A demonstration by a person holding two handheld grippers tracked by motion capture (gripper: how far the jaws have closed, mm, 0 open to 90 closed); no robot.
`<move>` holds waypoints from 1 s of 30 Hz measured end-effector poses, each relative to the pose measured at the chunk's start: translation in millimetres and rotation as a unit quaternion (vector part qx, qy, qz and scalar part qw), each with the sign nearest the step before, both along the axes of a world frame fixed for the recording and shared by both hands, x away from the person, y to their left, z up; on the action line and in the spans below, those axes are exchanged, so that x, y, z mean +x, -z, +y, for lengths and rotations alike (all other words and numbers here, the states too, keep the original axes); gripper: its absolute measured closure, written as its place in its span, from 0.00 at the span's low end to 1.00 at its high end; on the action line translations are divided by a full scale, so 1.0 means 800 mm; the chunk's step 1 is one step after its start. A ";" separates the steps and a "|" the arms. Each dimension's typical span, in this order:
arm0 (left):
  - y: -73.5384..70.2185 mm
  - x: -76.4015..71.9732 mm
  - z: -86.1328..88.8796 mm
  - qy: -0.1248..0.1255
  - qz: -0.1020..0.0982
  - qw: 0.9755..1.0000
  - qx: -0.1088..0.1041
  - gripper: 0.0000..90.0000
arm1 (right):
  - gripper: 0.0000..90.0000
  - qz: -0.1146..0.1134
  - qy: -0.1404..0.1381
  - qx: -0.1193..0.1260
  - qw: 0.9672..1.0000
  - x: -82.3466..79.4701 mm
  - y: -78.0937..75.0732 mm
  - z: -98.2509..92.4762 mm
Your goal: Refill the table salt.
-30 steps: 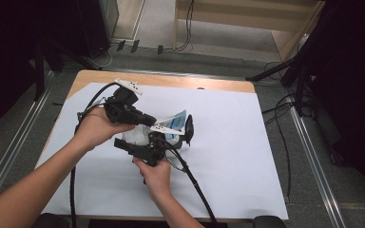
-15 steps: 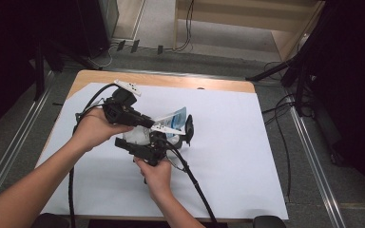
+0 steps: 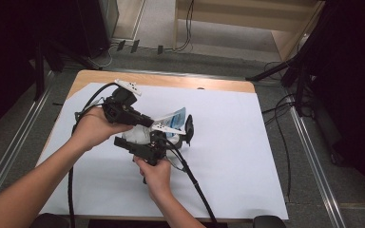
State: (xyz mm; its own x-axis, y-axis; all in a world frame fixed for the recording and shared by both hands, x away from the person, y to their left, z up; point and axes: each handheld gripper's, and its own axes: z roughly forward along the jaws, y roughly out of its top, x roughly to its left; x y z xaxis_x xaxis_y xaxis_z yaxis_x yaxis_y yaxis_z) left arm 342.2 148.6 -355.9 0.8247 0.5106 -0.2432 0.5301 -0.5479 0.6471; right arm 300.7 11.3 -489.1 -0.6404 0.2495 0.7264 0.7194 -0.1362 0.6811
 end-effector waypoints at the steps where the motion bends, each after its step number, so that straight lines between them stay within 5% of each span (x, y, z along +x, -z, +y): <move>1: 0.000 0.000 -0.001 0.001 -0.002 1.000 0.005 1.00 | 0.61 -0.002 -0.002 -0.001 1.000 0.000 0.000 0.000; 18: 0.000 0.000 -0.003 -0.002 -0.002 1.000 0.008 1.00 | 0.60 -0.015 -0.003 -0.025 1.000 0.000 -0.001 0.001; 30: 0.000 -0.001 0.000 0.001 -0.004 1.000 0.001 0.99 | 0.63 -0.002 -0.002 -0.005 1.000 -0.002 -0.002 0.001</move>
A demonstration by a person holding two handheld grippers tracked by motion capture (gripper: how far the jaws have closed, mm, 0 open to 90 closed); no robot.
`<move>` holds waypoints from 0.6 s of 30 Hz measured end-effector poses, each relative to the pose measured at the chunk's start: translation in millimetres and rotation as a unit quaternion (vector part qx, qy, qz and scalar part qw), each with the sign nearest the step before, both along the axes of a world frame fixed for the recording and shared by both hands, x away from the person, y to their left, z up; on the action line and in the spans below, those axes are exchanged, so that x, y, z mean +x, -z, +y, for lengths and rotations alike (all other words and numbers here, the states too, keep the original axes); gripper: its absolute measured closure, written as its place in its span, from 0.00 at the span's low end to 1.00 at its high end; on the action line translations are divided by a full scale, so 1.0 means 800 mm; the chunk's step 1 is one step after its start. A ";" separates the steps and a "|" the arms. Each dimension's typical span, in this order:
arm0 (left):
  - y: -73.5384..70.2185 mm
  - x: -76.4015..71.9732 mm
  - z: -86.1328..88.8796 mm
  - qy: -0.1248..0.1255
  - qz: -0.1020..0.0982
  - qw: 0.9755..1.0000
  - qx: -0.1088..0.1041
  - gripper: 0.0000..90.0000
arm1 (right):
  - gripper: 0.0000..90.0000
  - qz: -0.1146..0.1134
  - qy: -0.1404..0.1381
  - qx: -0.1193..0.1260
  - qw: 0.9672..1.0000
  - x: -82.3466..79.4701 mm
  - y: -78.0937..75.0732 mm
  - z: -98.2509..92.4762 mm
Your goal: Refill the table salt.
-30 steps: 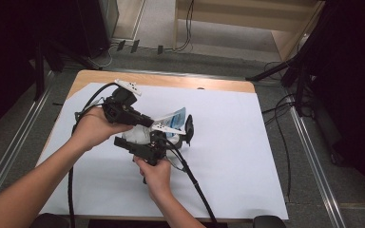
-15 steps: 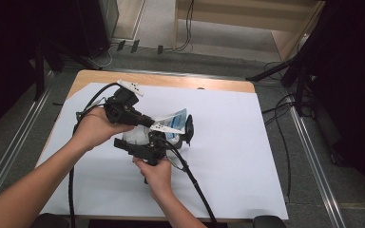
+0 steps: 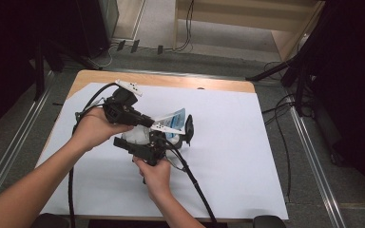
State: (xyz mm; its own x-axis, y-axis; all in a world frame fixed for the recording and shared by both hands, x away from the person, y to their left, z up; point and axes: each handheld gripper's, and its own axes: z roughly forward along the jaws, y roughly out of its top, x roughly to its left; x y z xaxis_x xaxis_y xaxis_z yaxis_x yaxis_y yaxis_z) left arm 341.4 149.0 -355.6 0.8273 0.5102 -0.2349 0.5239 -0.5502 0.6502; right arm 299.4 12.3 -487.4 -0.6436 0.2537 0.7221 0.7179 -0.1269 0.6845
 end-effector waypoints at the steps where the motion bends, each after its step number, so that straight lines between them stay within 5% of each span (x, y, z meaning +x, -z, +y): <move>1: 0.000 0.000 0.000 -0.001 0.000 1.000 -0.001 0.99 | 0.63 0.001 0.000 0.001 1.000 0.000 0.000 0.000; 18: -0.001 0.001 -0.001 0.003 0.001 1.000 -0.001 0.98 | 0.63 0.003 0.002 0.004 1.000 0.002 0.000 -0.002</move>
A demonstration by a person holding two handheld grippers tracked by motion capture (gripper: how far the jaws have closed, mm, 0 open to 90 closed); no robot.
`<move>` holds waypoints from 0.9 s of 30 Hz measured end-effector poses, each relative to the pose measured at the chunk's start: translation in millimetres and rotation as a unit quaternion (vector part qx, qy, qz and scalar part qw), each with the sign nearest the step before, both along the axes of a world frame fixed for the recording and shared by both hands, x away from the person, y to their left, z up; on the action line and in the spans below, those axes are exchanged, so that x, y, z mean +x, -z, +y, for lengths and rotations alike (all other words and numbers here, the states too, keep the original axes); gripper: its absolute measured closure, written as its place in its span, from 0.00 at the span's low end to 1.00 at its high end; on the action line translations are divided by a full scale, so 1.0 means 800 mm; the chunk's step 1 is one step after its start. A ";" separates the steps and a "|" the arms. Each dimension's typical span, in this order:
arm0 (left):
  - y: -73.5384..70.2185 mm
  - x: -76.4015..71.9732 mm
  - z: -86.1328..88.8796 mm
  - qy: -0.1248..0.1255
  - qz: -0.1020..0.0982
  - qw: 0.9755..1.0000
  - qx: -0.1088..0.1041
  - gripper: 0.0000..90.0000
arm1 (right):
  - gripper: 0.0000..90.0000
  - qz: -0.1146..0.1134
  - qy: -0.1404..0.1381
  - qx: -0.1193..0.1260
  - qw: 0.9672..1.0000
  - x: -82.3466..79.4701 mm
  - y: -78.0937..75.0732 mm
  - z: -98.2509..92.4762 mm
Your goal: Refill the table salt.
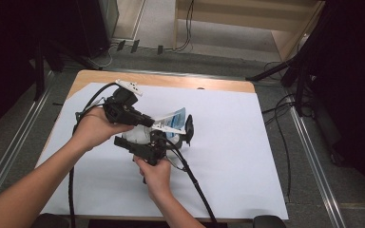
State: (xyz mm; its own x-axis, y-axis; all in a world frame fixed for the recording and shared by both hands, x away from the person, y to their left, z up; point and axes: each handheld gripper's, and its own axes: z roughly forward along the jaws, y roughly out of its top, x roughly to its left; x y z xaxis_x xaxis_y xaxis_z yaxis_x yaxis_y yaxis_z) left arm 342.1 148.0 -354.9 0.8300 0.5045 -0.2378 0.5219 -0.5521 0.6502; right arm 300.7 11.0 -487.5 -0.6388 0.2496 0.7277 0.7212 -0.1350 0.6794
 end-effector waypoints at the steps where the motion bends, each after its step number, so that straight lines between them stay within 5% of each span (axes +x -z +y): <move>1: 0.000 0.000 -0.001 -0.003 0.000 1.000 -0.002 0.98 | 0.63 0.001 0.001 0.001 1.000 0.000 0.000 0.000; 27: 0.001 0.000 -0.004 -0.002 -0.003 1.000 0.002 0.99 | 0.63 -0.002 0.001 -0.003 1.000 0.002 0.000 -0.002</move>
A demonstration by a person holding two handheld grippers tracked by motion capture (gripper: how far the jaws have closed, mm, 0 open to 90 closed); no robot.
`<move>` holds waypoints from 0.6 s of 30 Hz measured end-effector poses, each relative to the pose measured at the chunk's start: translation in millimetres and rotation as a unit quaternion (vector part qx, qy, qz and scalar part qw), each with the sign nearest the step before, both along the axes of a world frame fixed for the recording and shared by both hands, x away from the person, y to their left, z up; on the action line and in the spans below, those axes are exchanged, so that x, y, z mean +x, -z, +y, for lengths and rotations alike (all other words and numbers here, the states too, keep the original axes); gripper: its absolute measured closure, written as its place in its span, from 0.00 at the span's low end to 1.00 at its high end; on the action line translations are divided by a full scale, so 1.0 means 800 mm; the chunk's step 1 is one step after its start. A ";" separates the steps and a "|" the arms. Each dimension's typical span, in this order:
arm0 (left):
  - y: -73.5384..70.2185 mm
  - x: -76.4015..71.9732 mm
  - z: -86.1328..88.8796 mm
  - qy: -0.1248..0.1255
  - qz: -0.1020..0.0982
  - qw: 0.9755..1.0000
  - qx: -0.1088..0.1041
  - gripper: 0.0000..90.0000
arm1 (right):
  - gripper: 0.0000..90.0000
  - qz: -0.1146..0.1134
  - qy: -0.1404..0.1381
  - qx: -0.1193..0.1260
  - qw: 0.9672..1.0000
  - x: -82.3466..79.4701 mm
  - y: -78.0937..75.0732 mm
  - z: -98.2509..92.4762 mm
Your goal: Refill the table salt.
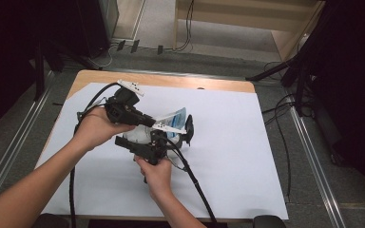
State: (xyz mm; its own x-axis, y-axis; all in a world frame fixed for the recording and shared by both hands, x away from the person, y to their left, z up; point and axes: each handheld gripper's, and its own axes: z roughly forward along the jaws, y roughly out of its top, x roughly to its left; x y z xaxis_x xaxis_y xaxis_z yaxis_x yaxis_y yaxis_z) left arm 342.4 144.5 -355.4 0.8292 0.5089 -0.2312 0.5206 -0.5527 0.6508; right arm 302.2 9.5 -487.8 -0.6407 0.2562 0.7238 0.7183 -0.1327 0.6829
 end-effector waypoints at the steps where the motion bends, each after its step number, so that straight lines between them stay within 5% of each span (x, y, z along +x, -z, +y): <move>1: 0.000 0.000 -0.001 -0.001 0.000 1.000 0.001 0.99 | 0.62 0.000 0.000 0.000 1.000 0.000 0.000 0.000; 18: -0.004 0.001 -0.006 0.000 -0.002 1.000 0.005 0.99 | 0.62 -0.003 0.006 0.003 1.000 0.002 -0.001 -0.003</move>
